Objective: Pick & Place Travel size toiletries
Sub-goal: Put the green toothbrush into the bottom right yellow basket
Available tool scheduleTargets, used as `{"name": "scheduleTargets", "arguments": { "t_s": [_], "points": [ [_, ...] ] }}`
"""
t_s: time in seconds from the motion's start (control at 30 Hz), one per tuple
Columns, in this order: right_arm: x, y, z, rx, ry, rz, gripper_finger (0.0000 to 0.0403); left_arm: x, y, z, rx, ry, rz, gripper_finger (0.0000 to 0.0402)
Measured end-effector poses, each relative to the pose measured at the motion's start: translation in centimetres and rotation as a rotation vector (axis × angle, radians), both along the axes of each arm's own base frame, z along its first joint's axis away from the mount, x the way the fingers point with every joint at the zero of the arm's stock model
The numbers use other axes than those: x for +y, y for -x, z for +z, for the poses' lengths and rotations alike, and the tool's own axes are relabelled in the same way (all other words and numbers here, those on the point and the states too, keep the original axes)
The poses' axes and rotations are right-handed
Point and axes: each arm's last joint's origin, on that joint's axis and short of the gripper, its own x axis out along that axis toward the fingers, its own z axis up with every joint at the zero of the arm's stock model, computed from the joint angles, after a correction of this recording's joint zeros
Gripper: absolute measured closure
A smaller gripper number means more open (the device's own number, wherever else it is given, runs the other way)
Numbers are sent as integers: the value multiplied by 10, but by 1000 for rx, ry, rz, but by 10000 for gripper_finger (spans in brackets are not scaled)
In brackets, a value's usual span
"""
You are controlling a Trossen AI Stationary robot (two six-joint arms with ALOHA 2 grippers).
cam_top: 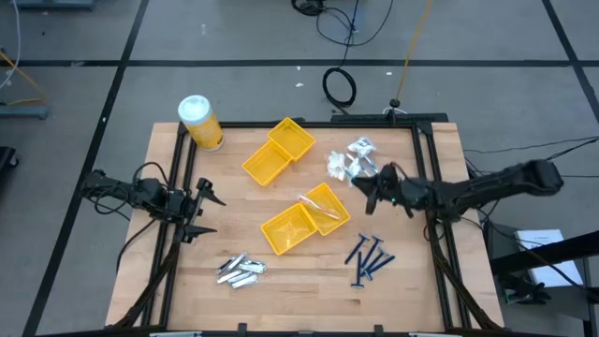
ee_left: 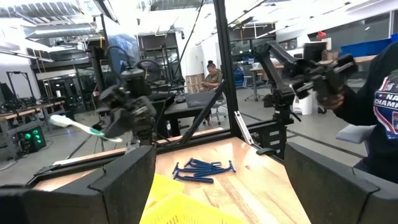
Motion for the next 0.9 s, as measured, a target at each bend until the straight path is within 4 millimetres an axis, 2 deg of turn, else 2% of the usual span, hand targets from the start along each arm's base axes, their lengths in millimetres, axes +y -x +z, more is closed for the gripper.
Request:
{"name": "scheduleTargets", "arguments": {
  "t_s": [0.33,0.47,0.63,0.73,0.9],
  "points": [
    [38,-62,-17,207,-2,115,388,0,0,0,0,0,0,53],
    [47,-70,-33,284,-17,119,388,0,0,0,0,0,0,53],
    [48,-72,-42,300,-73,98,387,0,0,0,0,0,0,52],
    [48,-72,-43,297,-84,94,361,0,0,0,0,0,0,52],
    [48,-72,-40,290,-71,99,284,0,0,0,0,0,0,53]
  ]
}}
